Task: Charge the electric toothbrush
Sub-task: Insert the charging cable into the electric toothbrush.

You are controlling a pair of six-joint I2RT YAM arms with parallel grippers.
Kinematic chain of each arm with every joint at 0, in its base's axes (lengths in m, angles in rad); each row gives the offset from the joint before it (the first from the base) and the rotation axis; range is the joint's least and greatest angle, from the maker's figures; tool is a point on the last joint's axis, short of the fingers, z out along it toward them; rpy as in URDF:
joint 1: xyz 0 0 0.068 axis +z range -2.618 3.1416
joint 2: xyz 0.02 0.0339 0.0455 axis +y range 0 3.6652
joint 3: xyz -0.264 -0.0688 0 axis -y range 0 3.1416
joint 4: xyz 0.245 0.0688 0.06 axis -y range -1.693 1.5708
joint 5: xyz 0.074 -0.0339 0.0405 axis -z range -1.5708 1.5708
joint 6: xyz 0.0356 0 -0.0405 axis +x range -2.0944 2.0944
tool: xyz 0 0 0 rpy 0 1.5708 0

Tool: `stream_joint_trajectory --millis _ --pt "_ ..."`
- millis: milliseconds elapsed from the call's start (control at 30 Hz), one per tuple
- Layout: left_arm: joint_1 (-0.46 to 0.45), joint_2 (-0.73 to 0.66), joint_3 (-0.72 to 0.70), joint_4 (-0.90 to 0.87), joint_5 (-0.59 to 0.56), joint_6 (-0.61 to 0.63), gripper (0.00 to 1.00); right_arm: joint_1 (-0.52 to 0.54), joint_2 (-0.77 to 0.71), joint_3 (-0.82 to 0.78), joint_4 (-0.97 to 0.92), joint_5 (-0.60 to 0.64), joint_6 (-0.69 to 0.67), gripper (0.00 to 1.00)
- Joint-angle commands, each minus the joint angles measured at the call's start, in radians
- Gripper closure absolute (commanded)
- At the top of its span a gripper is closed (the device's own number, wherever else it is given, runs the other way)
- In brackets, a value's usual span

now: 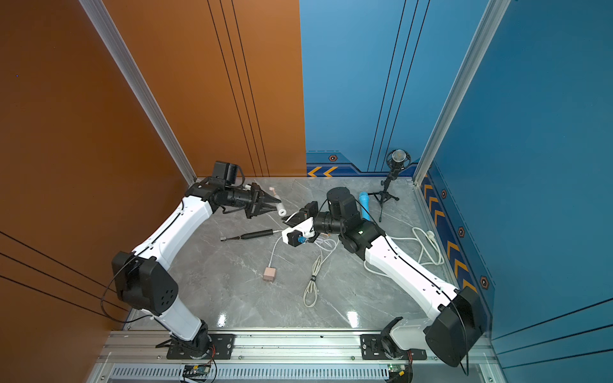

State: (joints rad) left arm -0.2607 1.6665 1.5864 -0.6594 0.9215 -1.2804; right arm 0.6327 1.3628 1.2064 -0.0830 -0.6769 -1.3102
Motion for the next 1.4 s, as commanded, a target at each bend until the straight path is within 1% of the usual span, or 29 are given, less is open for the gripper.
stream_joint_trajectory --millis 0,100,233,700,967,1167,1233,1367 --pt "-0.005 0.004 0.026 -0.009 0.064 0.021 1.0 -0.01 0.028 0.049 -0.045 -0.034 -0.086 1.0" --pt "-0.005 0.003 0.023 -0.01 0.069 0.023 1.0 -0.018 0.037 0.062 -0.036 -0.034 -0.101 1.0" --pt "-0.005 -0.001 0.026 -0.009 0.074 0.024 1.0 -0.029 0.048 0.091 -0.104 -0.025 -0.147 1.0" --pt "-0.005 -0.006 0.03 -0.009 0.065 0.021 1.0 -0.031 0.068 0.121 -0.139 -0.061 -0.173 1.0" --pt "-0.009 -0.012 0.03 -0.01 0.059 0.02 1.0 -0.028 0.082 0.133 -0.157 -0.025 -0.209 1.0" --pt "-0.029 -0.007 0.048 -0.009 0.066 0.04 1.0 -0.023 0.088 0.124 -0.153 0.05 -0.272 1.0" --pt "-0.043 -0.001 0.062 -0.009 0.076 0.054 1.0 -0.021 0.087 0.112 -0.124 0.073 -0.291 1.0" --pt "-0.054 -0.004 0.065 -0.009 0.084 0.067 1.0 -0.022 0.085 0.109 -0.109 0.093 -0.312 1.0"
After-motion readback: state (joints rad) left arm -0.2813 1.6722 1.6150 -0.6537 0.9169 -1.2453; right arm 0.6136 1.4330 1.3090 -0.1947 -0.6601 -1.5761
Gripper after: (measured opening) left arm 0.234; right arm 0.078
